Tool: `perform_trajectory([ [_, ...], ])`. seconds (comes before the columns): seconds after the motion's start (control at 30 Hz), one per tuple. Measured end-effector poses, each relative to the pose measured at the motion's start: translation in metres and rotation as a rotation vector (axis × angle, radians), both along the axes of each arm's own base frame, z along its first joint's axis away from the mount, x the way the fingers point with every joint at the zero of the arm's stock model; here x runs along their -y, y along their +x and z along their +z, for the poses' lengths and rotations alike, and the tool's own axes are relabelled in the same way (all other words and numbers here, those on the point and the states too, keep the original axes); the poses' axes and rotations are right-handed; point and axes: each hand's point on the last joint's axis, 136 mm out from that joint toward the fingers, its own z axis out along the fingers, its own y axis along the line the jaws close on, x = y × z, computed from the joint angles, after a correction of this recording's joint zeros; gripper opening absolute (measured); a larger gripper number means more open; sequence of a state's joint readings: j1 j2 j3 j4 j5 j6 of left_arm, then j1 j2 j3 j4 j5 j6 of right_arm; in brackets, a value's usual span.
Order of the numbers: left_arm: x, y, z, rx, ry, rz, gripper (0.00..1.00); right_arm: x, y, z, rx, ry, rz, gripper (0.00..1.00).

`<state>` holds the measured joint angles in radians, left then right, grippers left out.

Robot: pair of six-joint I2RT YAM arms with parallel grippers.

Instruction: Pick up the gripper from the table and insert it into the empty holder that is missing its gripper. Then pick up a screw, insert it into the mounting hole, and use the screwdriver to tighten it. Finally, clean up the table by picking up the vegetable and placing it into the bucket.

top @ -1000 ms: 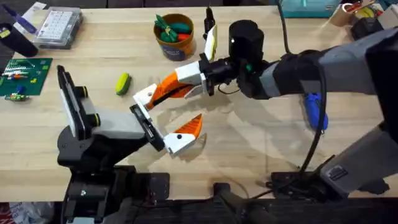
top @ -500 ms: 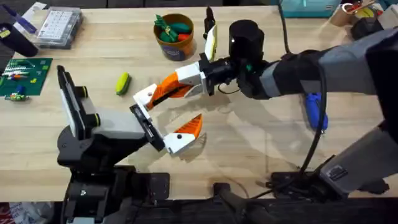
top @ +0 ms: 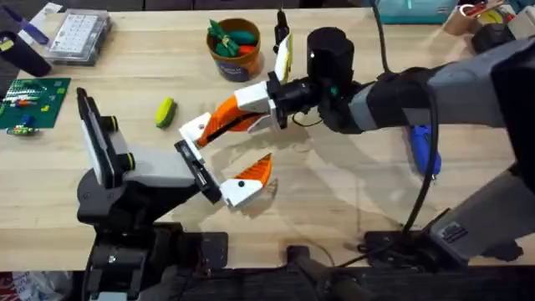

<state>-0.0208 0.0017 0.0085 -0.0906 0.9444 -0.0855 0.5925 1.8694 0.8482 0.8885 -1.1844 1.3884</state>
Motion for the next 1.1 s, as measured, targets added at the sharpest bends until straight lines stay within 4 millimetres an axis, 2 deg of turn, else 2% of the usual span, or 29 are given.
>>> perform_trajectory([
  [0.43, 0.002, -0.004, 0.0, 0.005, 0.003, -0.025, 0.986, -0.002, 0.008, -0.002, 0.001, -0.012, -0.047, 0.263],
  [0.6, 0.004, -0.006, 0.0, 0.015, 0.008, -0.039, 0.986, -0.002, 0.011, -0.004, -0.004, -0.019, -0.068, 0.411],
  [0.63, 0.004, -0.006, 0.0, 0.018, 0.01, -0.042, 0.986, -0.001, 0.013, -0.004, -0.005, -0.021, -0.074, 0.524],
  [0.67, 0.004, -0.006, 0.0, 0.019, 0.01, -0.042, 0.986, 0.0, 0.014, -0.004, -0.004, -0.02, -0.076, 0.557],
  [0.7, 0.004, -0.006, 0.0, 0.02, 0.011, -0.043, 0.986, 0.002, 0.017, -0.004, -0.008, -0.022, -0.085, 0.853],
  [0.73, 0.004, -0.006, 0.0, 0.02, 0.011, -0.043, 0.986, 0.002, 0.018, -0.004, -0.006, -0.021, -0.086, 0.942],
  [0.77, 0.004, -0.006, 0.0, 0.02, 0.011, -0.043, 0.986, 0.003, 0.018, -0.004, -0.004, -0.02, -0.088, 0.982],
  [0.9, 0.004, -0.006, 0.0, 0.02, 0.011, -0.043, 0.987, 0.009, 0.02, -0.003, -0.001, -0.013, -0.075, 0.993],
  [1.1, 0.004, -0.006, 0.0, 0.02, 0.011, -0.043, 0.987, 0.014, 0.009, 0.0, 0.021, 0.012, 0.0, 0.993],
])
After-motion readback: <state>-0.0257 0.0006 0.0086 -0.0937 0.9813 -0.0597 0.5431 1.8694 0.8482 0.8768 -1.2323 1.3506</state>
